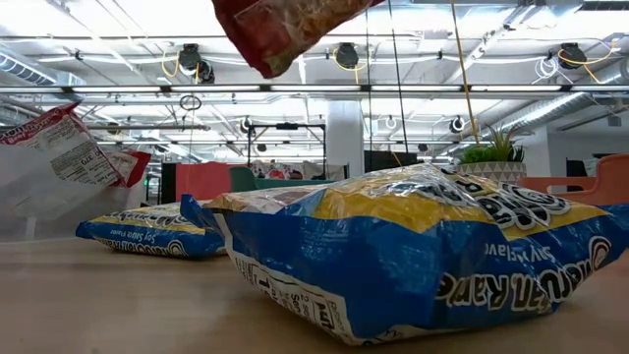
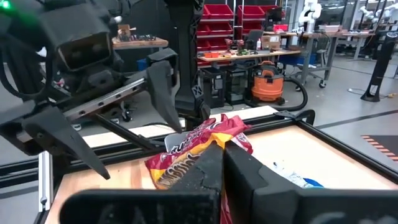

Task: Sort Maruchan noodles
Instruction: Put the red noodle pack into the transparent bin

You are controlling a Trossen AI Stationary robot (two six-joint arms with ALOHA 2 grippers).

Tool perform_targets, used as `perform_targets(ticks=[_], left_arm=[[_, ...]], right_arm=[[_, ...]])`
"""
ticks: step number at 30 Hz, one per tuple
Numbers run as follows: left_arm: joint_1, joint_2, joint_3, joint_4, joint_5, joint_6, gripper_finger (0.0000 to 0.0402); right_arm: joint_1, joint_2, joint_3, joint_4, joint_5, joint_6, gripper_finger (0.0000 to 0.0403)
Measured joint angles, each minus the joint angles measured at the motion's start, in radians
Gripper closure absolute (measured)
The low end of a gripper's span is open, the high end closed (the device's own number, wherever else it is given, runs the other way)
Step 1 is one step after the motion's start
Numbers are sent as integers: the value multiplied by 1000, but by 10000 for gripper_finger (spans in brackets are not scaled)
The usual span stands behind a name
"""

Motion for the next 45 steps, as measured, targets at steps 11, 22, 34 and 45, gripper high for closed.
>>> perform_targets(ticks=[11, 22, 34, 45], left_arm=[[55, 48, 1, 47, -7, 17, 16], [80, 46, 1, 114, 54, 89, 23], [101, 46, 1, 153, 188, 144, 181], [103, 46, 1, 151, 210, 170, 287]], right_arm=[[-9, 71, 11, 136, -34, -60, 403], [0, 69, 47, 124, -140, -67, 403], [7, 69, 47, 133, -139, -86, 403], [8, 69, 47, 121, -144, -88, 403]])
